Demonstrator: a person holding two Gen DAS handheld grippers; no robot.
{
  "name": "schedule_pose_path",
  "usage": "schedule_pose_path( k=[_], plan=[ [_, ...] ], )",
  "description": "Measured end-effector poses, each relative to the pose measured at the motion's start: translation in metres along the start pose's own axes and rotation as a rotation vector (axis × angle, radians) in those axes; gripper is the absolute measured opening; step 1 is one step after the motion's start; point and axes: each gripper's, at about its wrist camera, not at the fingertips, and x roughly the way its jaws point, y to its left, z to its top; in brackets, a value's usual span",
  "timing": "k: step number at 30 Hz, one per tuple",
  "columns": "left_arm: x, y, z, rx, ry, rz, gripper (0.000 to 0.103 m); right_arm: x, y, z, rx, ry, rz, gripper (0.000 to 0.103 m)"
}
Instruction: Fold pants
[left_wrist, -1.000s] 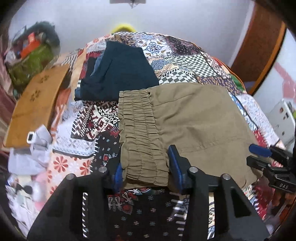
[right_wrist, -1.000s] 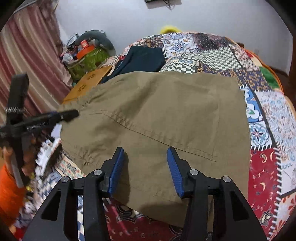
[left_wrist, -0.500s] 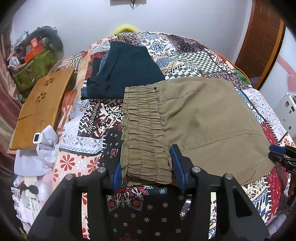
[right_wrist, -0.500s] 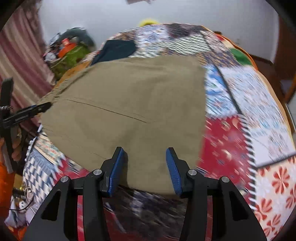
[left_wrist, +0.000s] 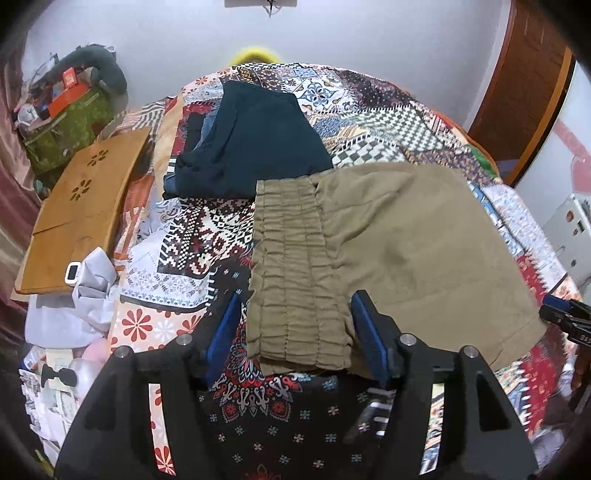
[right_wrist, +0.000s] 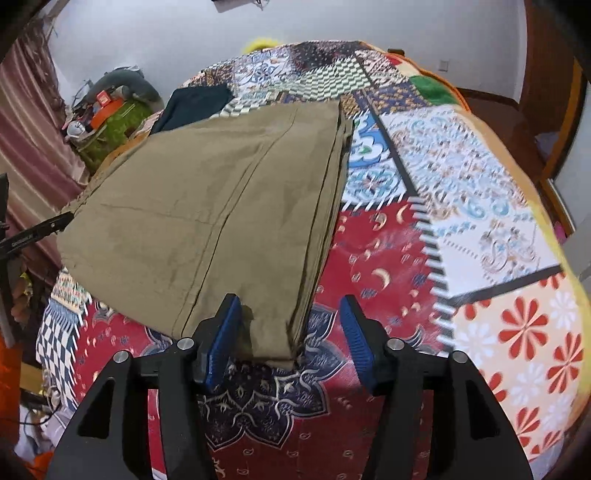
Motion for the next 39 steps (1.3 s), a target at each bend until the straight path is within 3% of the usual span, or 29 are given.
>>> schedule_pose_path(
  k=[11, 17, 26, 36, 39],
  plan=[
    [-0.008, 0.016, 0.061, -0.047, -0.082, 0.027, 0.072, -0.02, 0.001, 0.065, -0.021, -0.162, 0.022, 0.054],
    [0.021, 0.026, 0.089, -0.072, -0.031, 0.024, 0.072, -0.002, -0.002, 0.102, -0.04, -0.184, 0.018, 0.054],
    [0.077, 0.028, 0.108, -0.078, 0.1, -0.001, 0.077, 0.053, -0.023, 0.147, -0.027, -0.12, 0.037, 0.054],
    [0.119, 0.027, 0.102, -0.097, 0.204, -0.062, 0.083, 0.136, -0.057, 0.197, 0.078, 0.008, 0.07, 0.054],
    [0.124, 0.03, 0.097, -0.111, 0.205, -0.082, 0.084, 0.156, -0.061, 0.205, 0.086, 0.043, 0.069, 0.044]
  ],
)
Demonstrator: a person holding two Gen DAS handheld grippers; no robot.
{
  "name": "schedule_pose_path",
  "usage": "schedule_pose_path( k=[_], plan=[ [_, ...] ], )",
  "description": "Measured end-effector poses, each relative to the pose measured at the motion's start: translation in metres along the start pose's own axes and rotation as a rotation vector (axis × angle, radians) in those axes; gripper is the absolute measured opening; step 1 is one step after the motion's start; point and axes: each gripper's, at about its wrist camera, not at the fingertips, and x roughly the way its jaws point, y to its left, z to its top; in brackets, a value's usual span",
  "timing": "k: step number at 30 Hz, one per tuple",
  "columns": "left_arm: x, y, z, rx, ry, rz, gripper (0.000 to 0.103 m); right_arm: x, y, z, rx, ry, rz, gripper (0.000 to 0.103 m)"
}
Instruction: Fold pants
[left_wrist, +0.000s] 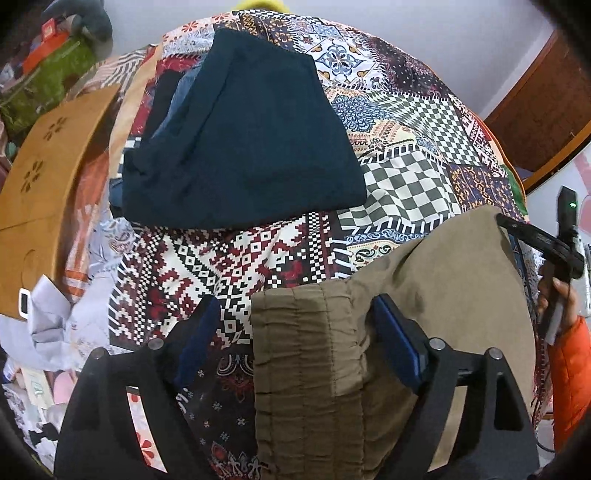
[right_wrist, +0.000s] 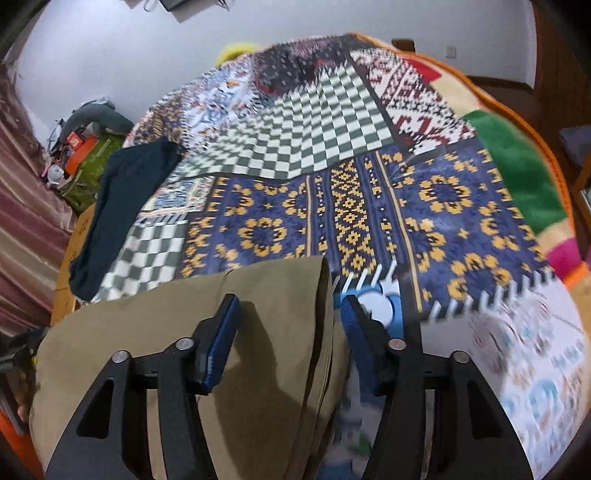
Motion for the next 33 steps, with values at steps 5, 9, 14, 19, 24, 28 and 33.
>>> schedule_pose_path(
  k=[5, 9, 14, 19, 24, 28, 33],
  plan=[
    [0.0, 0.007, -0.005, -0.025, -0.04, -0.021, 0.084, 0.017, -0.002, 0.0, -0.021, 0.027, -0.035, 0.017],
    [-0.004, 0.014, -0.009, -0.043, -0.09, 0.011, 0.081, 0.022, 0.002, -0.003, -0.078, 0.035, -0.075, 0.013],
    [-0.005, 0.008, -0.014, -0.025, -0.131, 0.101, 0.079, 0.028, 0.008, -0.002, -0.137, 0.036, -0.141, 0.011],
    [-0.009, 0.005, -0.013, -0.007, -0.134, 0.124, 0.079, 0.032, 0.012, 0.001, -0.127, 0.038, -0.185, 0.01],
    [-0.028, -0.008, -0.012, 0.063, -0.165, 0.174, 0.079, 0.015, 0.026, 0.008, -0.162, 0.044, -0.244, 0.012],
    [-0.05, -0.022, -0.012, 0.126, -0.208, 0.183, 0.079, -0.022, 0.041, 0.005, -0.178, -0.019, -0.178, 0.012],
    [-0.076, -0.039, -0.007, 0.139, -0.24, 0.089, 0.079, -0.07, 0.078, -0.006, -0.239, -0.094, -0.048, 0.014]
  ],
)
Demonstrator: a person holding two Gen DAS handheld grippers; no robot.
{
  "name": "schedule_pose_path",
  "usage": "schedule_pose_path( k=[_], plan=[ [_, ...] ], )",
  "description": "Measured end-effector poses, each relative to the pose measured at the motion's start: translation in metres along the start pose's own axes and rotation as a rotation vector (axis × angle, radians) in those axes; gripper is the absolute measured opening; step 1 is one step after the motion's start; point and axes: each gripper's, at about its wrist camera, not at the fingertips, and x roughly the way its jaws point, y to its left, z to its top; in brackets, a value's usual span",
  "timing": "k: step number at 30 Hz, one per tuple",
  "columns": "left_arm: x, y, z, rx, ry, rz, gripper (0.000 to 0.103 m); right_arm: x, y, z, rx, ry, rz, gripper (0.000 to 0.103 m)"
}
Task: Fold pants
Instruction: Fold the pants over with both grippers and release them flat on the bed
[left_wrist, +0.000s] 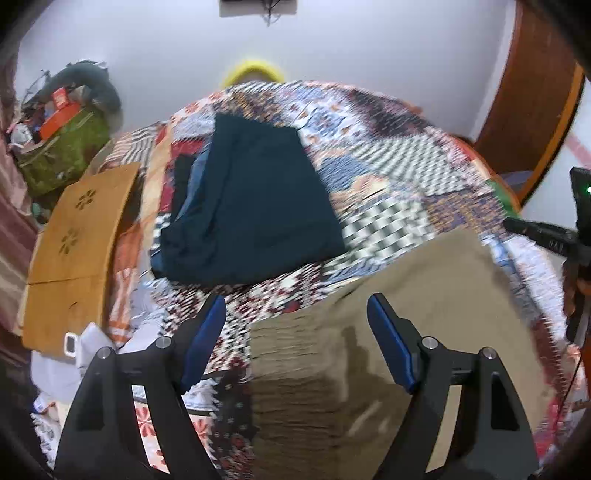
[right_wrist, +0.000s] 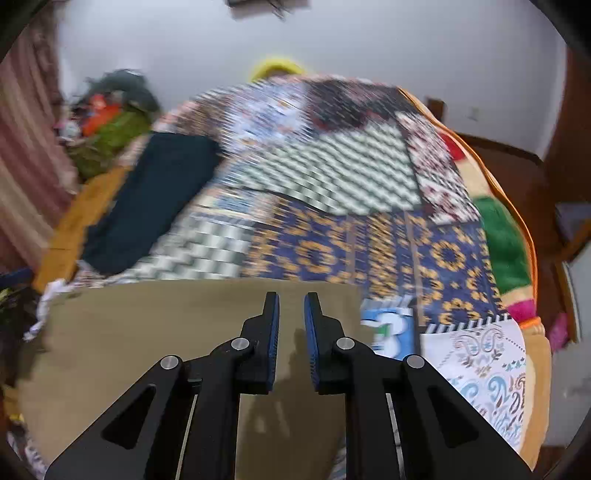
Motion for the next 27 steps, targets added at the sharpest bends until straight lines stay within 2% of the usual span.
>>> schedule_pose_path(
  k=[7, 10, 12, 17, 20, 24, 27],
  plan=[
    [-0.011, -0.025, 0.015, 0.037, -0.008, -0.084, 0.079, -0.033, 0.06, -0.001, -0.073, -0.068, 0.172, 0.034],
    [0.003, -0.031, 0.018, 0.036, 0.036, -0.102, 0.079, -0.027, 0.078, -0.003, -0.08, -0.047, 0.246, 0.043],
    [0.018, -0.034, 0.016, 0.036, 0.086, -0.112, 0.079, -0.017, 0.088, -0.005, -0.086, -0.02, 0.275, 0.044],
    [0.052, -0.041, 0.003, 0.061, 0.193, -0.108, 0.079, 0.026, 0.109, -0.023, -0.125, 0.126, 0.287, 0.045],
    [0.064, -0.043, -0.01, 0.061, 0.236, -0.11, 0.079, 0.044, 0.112, -0.039, -0.146, 0.224, 0.298, 0.058],
    [0.057, -0.057, -0.028, 0.146, 0.213, -0.066, 0.083, 0.042, 0.109, -0.06, -0.172, 0.216, 0.281, 0.069],
    [0.048, -0.068, -0.041, 0.197, 0.189, -0.025, 0.083, 0.032, 0.1, -0.072, -0.163, 0.213, 0.257, 0.07]
  ],
)
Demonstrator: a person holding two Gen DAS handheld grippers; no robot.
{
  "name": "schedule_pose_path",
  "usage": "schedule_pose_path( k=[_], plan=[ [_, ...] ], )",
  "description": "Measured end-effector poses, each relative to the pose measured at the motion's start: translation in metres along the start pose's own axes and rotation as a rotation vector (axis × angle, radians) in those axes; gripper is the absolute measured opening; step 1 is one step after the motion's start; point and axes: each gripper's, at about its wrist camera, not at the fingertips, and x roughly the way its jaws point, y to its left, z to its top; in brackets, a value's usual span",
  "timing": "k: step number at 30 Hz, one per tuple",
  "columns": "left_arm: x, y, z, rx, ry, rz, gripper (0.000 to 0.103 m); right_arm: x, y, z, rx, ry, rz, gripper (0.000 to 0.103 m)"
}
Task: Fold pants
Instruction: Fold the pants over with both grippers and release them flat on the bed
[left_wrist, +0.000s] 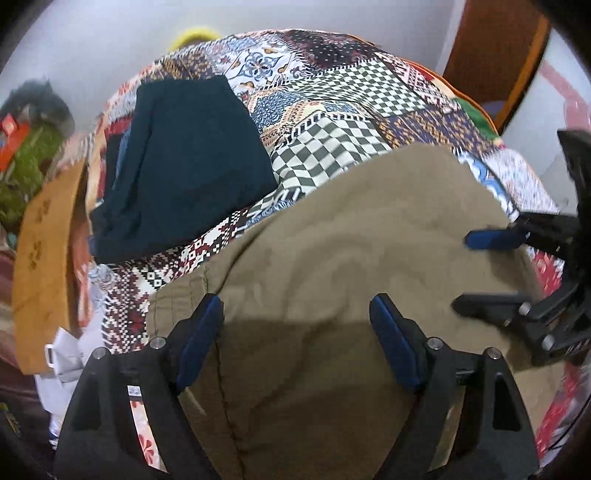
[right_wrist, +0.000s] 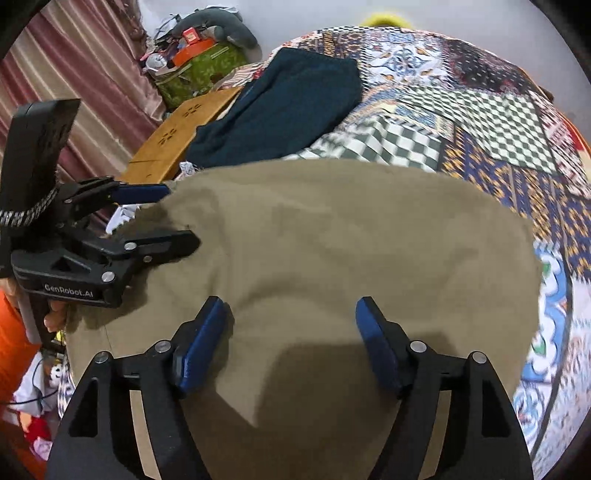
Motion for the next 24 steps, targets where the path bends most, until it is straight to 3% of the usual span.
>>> schedule_pose_path(
  k=[11, 24],
  plan=[
    [-0.029, 0.0, -0.033, -0.044, -0.046, 0.018, 0.085, -0.049, -0.01, -0.054, 0.107, -0.083, -0.04, 0.071],
    [-0.058, 0.009, -0.079, -0.103, -0.081, 0.069, 0.088, -0.074, -0.023, -0.127, 0.221, -0.091, -0.115, 0.076]
  ],
)
